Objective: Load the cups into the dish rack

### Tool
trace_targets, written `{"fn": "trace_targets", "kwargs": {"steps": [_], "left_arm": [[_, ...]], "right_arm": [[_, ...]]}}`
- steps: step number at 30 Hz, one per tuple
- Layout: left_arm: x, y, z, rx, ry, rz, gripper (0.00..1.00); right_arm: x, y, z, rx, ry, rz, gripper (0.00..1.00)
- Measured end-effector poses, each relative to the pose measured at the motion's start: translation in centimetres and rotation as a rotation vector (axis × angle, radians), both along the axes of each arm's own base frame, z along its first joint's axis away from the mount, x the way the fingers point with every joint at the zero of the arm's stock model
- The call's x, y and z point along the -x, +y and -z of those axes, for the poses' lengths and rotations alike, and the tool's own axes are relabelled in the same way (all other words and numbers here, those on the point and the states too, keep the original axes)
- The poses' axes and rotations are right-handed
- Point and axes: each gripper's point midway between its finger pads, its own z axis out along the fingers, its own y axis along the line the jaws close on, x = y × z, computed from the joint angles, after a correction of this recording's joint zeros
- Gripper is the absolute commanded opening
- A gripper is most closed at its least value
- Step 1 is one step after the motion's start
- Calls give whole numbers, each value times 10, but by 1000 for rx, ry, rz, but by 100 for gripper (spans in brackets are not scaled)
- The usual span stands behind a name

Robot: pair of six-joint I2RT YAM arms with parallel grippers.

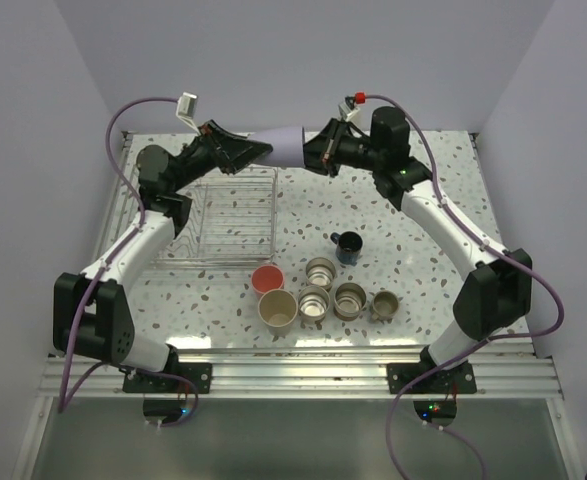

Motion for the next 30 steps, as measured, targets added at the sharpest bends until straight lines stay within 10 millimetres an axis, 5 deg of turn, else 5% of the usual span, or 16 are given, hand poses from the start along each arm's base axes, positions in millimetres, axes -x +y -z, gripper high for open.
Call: {"fn": "trace_targets", "kwargs": {"steps": [2, 7, 8, 11, 12, 14, 22, 30], "left_arm": [[1, 0, -3, 7, -7, 2, 53], [3, 0, -5, 16, -8, 8, 2], [2, 0, -5, 15, -6, 7, 0], [2, 0, -3, 5, 2, 2, 0], [1, 0, -1, -8, 4, -8, 0], [-3, -2, 3, -53, 18, -33, 0], [-43, 34, -16, -306, -16, -340, 0], [-100, 138, 4, -685, 83, -801, 0]], "right_arm": [[1, 0, -1, -4, -4, -5, 0], [2, 0, -3, -11, 0, -13, 0], [2, 0, -2, -11, 1, -13, 1], [2, 0, -1, -3, 11, -12, 42], [1, -1, 2, 9, 18, -1, 62], [-2, -2, 10, 55, 30, 23, 76], [-5, -29, 52, 301, 90, 137, 82], [15, -63, 73, 514, 91, 181, 82]]}}
